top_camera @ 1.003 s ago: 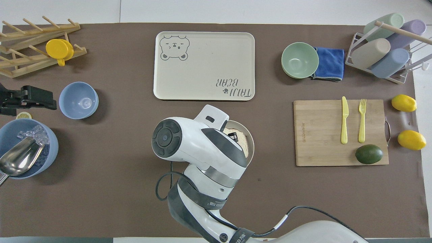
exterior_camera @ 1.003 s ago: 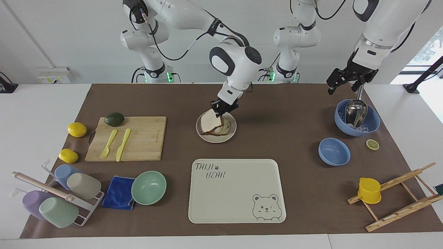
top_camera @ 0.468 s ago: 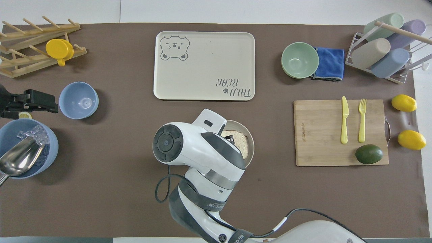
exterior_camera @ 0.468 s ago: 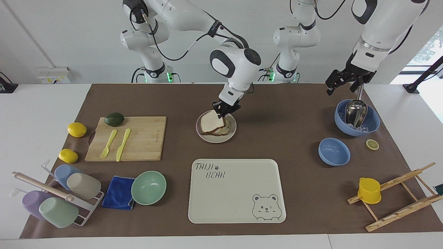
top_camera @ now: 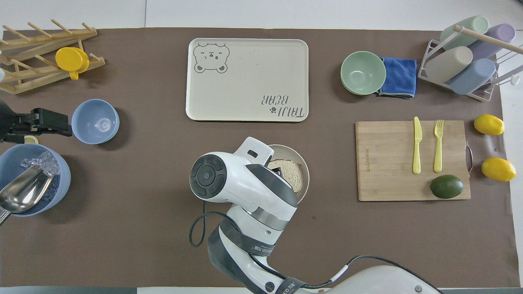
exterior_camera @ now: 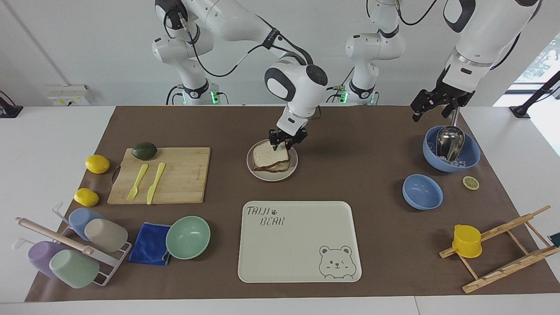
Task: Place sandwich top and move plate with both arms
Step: 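Lower the bread onto the fried egg and open the right gripper, then withdraw the right gripper while the left gripper reaches the plate rim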
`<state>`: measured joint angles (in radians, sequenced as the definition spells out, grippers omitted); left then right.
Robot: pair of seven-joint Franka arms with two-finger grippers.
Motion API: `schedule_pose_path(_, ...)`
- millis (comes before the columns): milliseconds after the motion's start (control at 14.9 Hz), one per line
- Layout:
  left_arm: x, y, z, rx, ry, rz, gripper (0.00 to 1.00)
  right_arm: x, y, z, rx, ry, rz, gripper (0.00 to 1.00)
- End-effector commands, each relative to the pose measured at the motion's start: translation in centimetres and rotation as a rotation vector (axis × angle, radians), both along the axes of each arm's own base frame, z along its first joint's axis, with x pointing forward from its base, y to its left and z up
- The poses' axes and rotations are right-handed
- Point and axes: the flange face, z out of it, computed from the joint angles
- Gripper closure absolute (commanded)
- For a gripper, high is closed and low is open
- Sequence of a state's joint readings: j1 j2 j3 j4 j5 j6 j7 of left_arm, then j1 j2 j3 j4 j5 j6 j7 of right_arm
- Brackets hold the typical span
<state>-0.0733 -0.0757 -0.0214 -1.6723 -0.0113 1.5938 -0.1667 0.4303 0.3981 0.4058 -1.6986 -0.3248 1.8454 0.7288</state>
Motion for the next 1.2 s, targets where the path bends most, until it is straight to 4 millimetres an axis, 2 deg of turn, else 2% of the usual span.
schedule_pose_path(0,-0.6,0.2,0.0,0.0,-0.023,-0.01,0.0,-1.0,-0.1,0.4,0.023,0.001,-0.026,0.25)
schedule_pose_path(268,-0.5,0.2,-0.6,-0.007,-0.03,-0.007,0.0,-0.4,0.2,1.7,0.047,-0.013,-0.031,0.17)
schedule_pose_path(334,-0.4,0.0,-1.2,-0.007,-0.032,-0.009,0.0,0.1,-0.3,2.4,0.058,-0.015,-0.037,0.15)
schedule_pose_path(468,-0.3,-0.4,-2.4,-0.009,-0.033,-0.015,0.0,2.2,-2.6,4.8,0.091,-0.03,-0.073,0.0)
schedule_pose_path(669,-0.4,-1.3,-4.6,-0.037,-0.03,-0.021,0.0,5.9,-9.3,9.4,0.17,0.012,-0.17,0.0)
schedule_pose_path(803,-0.3,-3.5,-6.6,-0.058,-0.031,-0.049,0.0,7.1,-14.3,13.2,0.185,-0.01,-0.266,0.0)
schedule_pose_path(936,-0.5,-4.7,-9.1,-0.103,-0.033,-0.044,0.0,7.7,-19.6,16.4,0.199,0.004,-0.342,0.0)
schedule_pose_path(1137,-0.7,-8.7,-12.5,-0.143,-0.019,-0.055,0.0,8.5,-28.6,19.8,0.244,0.027,-0.303,0.0)
